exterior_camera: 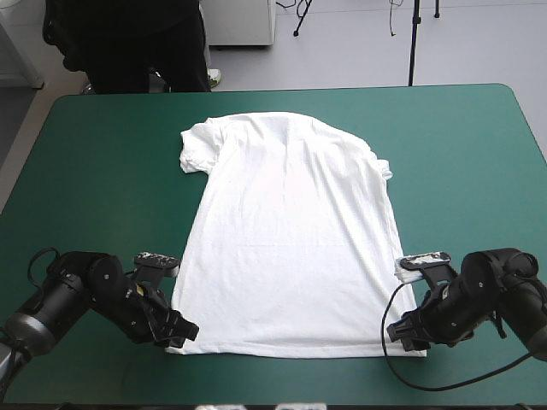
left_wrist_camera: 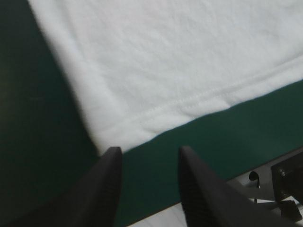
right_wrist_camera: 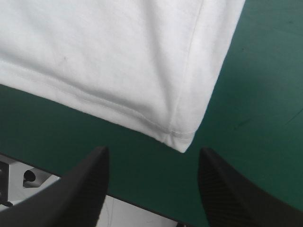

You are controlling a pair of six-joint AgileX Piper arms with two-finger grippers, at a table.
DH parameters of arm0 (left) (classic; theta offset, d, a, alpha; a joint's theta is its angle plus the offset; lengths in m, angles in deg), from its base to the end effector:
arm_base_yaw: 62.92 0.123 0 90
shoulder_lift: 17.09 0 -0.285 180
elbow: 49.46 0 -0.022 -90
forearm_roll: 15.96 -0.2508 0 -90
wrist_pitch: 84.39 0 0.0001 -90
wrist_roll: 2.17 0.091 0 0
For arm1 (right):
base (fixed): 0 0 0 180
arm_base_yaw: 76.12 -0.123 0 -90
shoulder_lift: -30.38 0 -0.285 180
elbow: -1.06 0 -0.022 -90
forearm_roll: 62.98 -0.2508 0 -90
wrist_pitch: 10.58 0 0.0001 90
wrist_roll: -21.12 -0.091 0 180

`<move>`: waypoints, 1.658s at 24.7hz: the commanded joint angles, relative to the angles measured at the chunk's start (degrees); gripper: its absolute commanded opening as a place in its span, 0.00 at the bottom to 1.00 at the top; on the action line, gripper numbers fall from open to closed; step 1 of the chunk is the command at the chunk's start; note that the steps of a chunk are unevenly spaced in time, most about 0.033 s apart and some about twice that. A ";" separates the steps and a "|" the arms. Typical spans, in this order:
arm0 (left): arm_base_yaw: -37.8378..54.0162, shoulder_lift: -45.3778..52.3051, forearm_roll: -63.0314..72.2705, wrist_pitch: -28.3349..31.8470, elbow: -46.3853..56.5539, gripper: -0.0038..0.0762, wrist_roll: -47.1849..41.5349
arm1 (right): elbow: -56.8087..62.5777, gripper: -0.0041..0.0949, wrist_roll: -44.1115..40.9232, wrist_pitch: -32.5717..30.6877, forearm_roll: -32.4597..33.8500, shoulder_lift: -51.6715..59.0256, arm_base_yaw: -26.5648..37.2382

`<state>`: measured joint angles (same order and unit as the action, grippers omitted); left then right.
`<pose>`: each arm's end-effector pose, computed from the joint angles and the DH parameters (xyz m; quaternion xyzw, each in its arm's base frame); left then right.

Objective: Fold the cloth

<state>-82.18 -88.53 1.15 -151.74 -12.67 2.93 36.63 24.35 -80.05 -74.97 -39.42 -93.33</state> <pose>0.1452 -0.0769 0.2484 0.1577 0.9769 -0.1430 0.0207 0.1455 0.0636 0.2564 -0.1446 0.9835 0.1041 0.0323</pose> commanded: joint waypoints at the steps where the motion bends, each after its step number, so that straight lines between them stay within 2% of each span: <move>1: -0.23 1.23 1.33 -2.46 -1.45 0.57 0.11 | -3.85 0.69 0.43 -2.04 -0.24 2.12 -0.10; 4: -0.23 2.19 1.10 -3.84 -3.78 0.64 0.11 | -8.43 0.68 -1.10 -2.04 2.32 3.30 -0.10; 13: -0.23 3.87 -3.99 -6.47 -17.03 0.65 -1.16 | -22.39 0.68 -3.57 -1.39 10.60 4.31 -0.10; 15: -0.23 4.34 -4.86 -6.47 -19.48 0.65 -2.29 | -23.37 0.68 -4.18 -1.65 10.59 4.31 -0.10; 18: -0.23 6.35 -4.86 -6.50 -19.91 0.65 -4.68 | -23.18 0.68 -4.99 -2.08 6.15 5.58 -0.10; 21: -0.23 7.91 -6.97 -6.50 -18.00 0.65 -5.91 | -22.29 0.68 -4.99 -2.08 5.18 8.39 -0.10; 24: -0.23 7.91 -7.59 -6.27 -11.82 0.65 -5.91 | -14.86 0.68 -5.12 -2.08 5.64 11.26 -0.10; 29: -0.23 7.80 -9.03 2.26 -0.98 0.65 -7.26 | -4.68 0.68 -3.23 0.14 7.12 11.80 -0.10; 37: -0.23 5.37 -8.80 7.50 5.09 0.65 -8.37 | -2.84 0.68 -1.25 5.56 7.24 11.70 -0.10; 41: -0.44 2.13 -7.70 10.05 5.93 0.65 -8.26 | -2.84 0.68 -0.62 6.96 9.74 11.70 -0.10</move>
<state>-82.18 -85.10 -8.27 -144.13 -5.79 -4.82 35.06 22.77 -75.54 -67.06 -28.11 -93.33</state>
